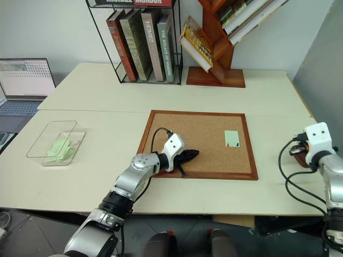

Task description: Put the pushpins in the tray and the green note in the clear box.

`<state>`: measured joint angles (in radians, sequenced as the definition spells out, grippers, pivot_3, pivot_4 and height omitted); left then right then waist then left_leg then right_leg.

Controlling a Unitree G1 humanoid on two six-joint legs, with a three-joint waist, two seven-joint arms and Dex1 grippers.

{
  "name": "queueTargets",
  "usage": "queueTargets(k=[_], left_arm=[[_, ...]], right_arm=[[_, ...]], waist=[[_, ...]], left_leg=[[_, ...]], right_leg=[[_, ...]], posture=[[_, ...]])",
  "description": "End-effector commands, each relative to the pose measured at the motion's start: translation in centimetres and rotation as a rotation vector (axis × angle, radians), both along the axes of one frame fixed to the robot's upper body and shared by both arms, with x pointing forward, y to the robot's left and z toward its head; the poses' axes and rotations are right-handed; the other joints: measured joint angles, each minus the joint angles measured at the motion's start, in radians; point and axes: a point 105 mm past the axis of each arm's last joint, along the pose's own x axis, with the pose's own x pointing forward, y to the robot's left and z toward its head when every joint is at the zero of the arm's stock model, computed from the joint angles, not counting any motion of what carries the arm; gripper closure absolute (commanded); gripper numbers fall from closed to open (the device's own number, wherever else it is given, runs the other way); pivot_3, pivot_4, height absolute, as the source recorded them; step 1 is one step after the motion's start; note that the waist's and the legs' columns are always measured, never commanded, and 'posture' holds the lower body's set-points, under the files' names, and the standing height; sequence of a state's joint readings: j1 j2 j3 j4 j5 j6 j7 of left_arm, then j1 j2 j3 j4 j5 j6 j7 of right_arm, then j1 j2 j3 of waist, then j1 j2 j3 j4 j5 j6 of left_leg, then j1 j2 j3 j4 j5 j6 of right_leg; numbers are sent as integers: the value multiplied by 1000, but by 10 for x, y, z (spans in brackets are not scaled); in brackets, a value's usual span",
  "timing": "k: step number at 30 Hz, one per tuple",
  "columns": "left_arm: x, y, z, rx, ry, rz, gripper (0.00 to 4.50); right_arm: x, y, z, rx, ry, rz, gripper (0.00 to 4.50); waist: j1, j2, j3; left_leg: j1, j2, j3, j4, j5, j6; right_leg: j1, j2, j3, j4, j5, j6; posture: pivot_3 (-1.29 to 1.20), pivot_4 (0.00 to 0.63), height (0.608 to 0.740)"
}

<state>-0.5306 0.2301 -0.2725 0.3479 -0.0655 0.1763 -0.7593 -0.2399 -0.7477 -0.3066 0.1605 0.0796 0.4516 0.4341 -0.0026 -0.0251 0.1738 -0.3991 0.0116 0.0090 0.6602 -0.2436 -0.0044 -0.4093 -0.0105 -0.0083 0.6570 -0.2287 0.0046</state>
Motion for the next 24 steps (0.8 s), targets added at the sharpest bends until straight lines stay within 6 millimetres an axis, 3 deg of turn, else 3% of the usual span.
queueTargets(k=[1,5,8,17,24], left_arm=[[-3,-6,-5,24,5,-31,4500],[-3,-6,-5,23,1,-29,4500],[-3,-5,-5,24,0,-26,4500],[-3,-4,-5,28,-2,-28,4500],[-3,-4,-5,33,-4,-32,4500]], right_arm=[[-7,-17,7,-67,-6,-69,4493],[-12,-21,-5,-73,44,-87,4493],[-13,-26,-9,-84,58,-109,3991],[-14,-30,-16,-79,80,-130,1904],[-13,-33,-4,-79,38,-145,334]], waist=[[0,0,0],[1,0,0],[1,0,0],[1,0,0],[1,0,0]], left_leg=[[0,0,0,0,0,0],[0,-1,0,0,0,0],[0,-1,0,0,0,0],[-1,-1,0,0,0,0],[-1,-1,-1,0,0,0]], right_leg=[[0,0,0,0,0,0],[0,0,0,0,0,0],[0,0,-1,-1,0,0],[0,0,-1,-1,0,0],[0,0,-1,-1,0,0]], posture=[[0,150,740],[0,150,740],[0,150,740],[0,150,740],[0,150,740]])
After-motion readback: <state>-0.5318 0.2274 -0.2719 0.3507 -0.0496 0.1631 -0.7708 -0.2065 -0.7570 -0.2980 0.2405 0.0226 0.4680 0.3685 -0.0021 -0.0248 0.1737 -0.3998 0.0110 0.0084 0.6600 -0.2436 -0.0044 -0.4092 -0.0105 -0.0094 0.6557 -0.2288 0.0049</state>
